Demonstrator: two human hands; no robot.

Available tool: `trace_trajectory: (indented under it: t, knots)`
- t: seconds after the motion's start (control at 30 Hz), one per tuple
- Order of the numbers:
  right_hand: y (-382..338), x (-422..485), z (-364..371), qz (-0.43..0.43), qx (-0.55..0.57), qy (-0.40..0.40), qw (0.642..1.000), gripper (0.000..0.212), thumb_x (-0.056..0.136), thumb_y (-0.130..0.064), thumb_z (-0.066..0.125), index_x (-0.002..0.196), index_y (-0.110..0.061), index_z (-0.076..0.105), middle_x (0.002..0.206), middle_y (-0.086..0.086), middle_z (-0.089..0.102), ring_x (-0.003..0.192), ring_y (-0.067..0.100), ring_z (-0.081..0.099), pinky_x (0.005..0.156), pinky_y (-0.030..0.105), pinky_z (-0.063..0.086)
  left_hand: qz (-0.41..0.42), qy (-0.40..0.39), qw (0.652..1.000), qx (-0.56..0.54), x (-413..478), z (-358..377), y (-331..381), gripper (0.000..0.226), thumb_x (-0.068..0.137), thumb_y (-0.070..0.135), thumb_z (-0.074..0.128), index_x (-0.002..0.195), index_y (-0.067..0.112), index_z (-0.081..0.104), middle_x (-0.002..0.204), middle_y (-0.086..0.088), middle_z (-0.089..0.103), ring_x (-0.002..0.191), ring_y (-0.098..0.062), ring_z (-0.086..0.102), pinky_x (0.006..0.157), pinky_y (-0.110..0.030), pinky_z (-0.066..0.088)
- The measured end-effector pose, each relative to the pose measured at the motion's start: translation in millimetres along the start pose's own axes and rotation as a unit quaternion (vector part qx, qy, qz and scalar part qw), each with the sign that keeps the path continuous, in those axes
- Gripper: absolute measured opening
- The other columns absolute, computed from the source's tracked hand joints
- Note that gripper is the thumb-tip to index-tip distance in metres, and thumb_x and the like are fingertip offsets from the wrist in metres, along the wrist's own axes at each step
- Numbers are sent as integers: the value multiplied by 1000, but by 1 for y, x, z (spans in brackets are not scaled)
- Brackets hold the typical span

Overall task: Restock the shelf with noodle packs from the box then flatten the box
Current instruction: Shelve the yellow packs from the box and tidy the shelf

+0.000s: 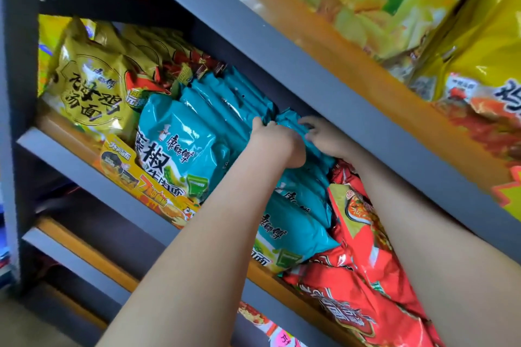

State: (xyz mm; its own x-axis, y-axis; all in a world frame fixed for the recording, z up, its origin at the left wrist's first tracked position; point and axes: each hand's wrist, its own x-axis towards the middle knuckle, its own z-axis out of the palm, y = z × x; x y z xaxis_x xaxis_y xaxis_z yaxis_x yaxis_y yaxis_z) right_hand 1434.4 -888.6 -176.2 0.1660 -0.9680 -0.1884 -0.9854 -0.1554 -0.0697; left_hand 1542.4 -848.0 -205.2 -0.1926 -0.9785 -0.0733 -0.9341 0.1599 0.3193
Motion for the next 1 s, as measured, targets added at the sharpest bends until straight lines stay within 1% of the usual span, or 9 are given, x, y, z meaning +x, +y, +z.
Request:
trace_trajectory:
  t: [0.13,0.27,0.4,0.47,0.53,0.63,0.83,0.93,1.0]
  knots:
    - [13,13,23,58,-26,40,997,47,101,-23,42,140,2,36,145,23,37,131,34,37,97,27,28,17,86,996,-24,38,1,-5,53,93,17,34,146,18,32,150,-4,34,138,-24,29,111,-43,17]
    - [34,35,47,132,-19,25,991,53,104,-28,21,148,1,15,156,21,12,144,32,14,115,35,13,23,34,998,49,67,15,-16,60,95,25,25,152,22,5,160,-1,6,147,-19,4,113,-58,-5]
    - [37,55,51,134,7,58,989,56,103,-35,18,151,-15,-2,159,8,-10,146,22,-9,116,35,-7,32,46,997,54,68,14,-21,59,96,31,26,152,26,7,160,1,5,147,-21,4,116,-54,1]
    - [37,62,52,113,0,41,993,62,99,-39,24,152,-19,0,159,5,-8,147,22,-7,118,38,-6,19,57,998,28,64,10,-21,55,97,33,27,150,21,20,158,-3,18,145,-23,12,118,-45,10]
    - [52,74,50,117,-3,40,992,84,75,-59,31,151,-30,11,160,1,5,147,23,3,118,46,2,5,54,999,-4,64,10,-18,49,98,35,31,144,18,32,153,-6,29,141,-24,22,114,-34,17]
    - [94,96,46,178,-28,-2,984,102,46,-64,30,143,-33,31,153,6,31,141,27,28,116,49,19,38,21,999,-7,71,15,-1,48,97,37,32,142,20,37,152,-5,32,140,-25,25,112,-35,18]
    - [60,69,45,173,28,-22,984,107,50,-68,44,145,-21,32,146,12,41,132,30,42,111,47,31,75,-33,997,9,78,16,-1,53,98,39,24,149,24,26,156,-1,23,145,-25,16,116,-44,8]
    - [35,49,38,156,34,-32,987,67,85,-42,55,142,-11,38,143,13,43,128,29,45,107,38,36,84,-11,996,16,69,12,-1,51,97,32,29,147,24,31,154,0,29,144,-26,20,114,-53,5]
    - [37,44,31,143,-3,22,989,64,87,-39,55,142,-10,38,148,16,37,133,29,38,107,36,34,89,24,996,15,62,4,2,51,96,27,32,146,22,31,155,1,27,144,-26,18,113,-57,6]
